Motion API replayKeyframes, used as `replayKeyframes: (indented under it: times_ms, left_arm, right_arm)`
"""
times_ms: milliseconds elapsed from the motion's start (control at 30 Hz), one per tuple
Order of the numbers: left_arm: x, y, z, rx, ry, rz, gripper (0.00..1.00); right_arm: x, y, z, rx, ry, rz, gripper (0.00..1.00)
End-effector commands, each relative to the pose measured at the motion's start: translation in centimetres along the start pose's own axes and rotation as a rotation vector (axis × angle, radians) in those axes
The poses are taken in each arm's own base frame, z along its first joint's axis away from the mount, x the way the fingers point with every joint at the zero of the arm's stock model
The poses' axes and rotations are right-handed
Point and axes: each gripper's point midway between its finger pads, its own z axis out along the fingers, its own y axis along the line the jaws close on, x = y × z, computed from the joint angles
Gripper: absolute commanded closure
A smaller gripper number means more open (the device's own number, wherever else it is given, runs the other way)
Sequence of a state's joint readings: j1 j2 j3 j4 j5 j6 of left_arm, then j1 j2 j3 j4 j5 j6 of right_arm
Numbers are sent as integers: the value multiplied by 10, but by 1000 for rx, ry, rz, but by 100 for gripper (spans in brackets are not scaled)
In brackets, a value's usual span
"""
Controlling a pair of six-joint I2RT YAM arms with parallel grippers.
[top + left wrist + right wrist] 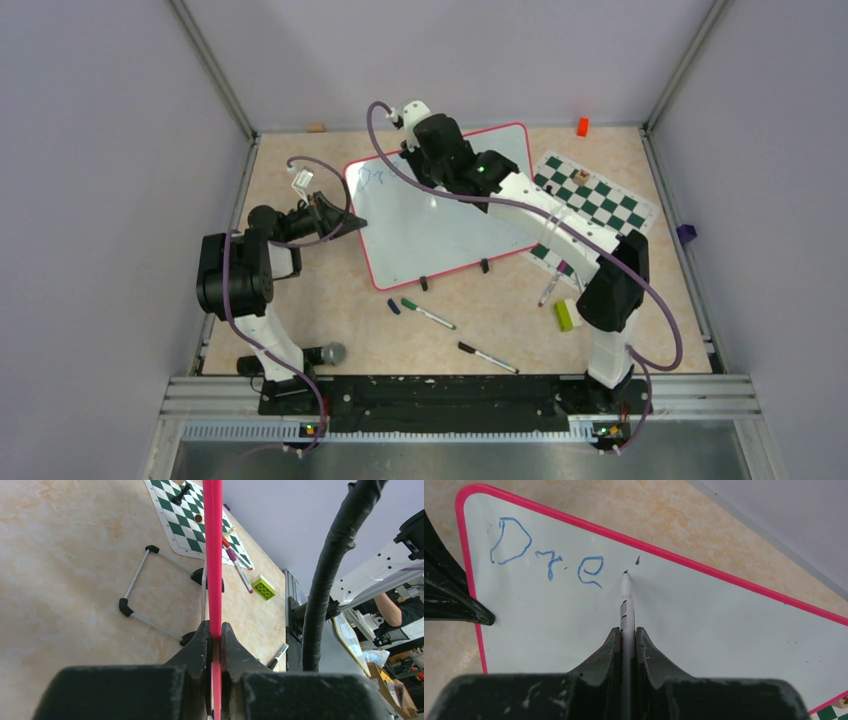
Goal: Write a sentence on the whiteboard
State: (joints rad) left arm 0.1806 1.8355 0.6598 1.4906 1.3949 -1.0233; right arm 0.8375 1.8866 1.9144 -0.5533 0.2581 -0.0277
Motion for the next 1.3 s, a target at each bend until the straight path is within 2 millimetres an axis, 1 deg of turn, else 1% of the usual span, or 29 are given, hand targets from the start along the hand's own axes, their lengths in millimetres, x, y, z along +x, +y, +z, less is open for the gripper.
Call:
replayKeyframes:
  times_ms: [0,167,433,600,700,800,900,1033,1267]
  left_arm:
    - [-12,-16,2,44,10,202,100]
    - [-12,-16,2,43,9,206,100]
    - [-12,-16,2,44,10,204,100]
    - [-12,-16,3,45,11,206,100]
    - [-12,-16,2,44,10,206,100]
    - [-12,-16,2,43,9,206,100]
    - [-12,-16,2,44,10,205,100]
    - [-12,-17,2,44,10,207,100]
    - [-12,-16,2,44,10,207,100]
  right_arm:
    - [-23,-2,-3,23,-59,-5,100]
    - [-23,0,-3,13,-57,-10,100]
    - [-22,10,-7,-53,-57,-16,100]
    - [-19,12,-9,-68,-40,-22,100]
    - [-12,12,-10,-70,-17,-31,100]
    - [-7,8,-12,-51,-2,-34,100]
    - [-6,1,-12,-15,0,-32,100]
    - [-13,-6,-12,30,-26,-23,100]
    - [-23,-9,-8,39,-52,-17,100]
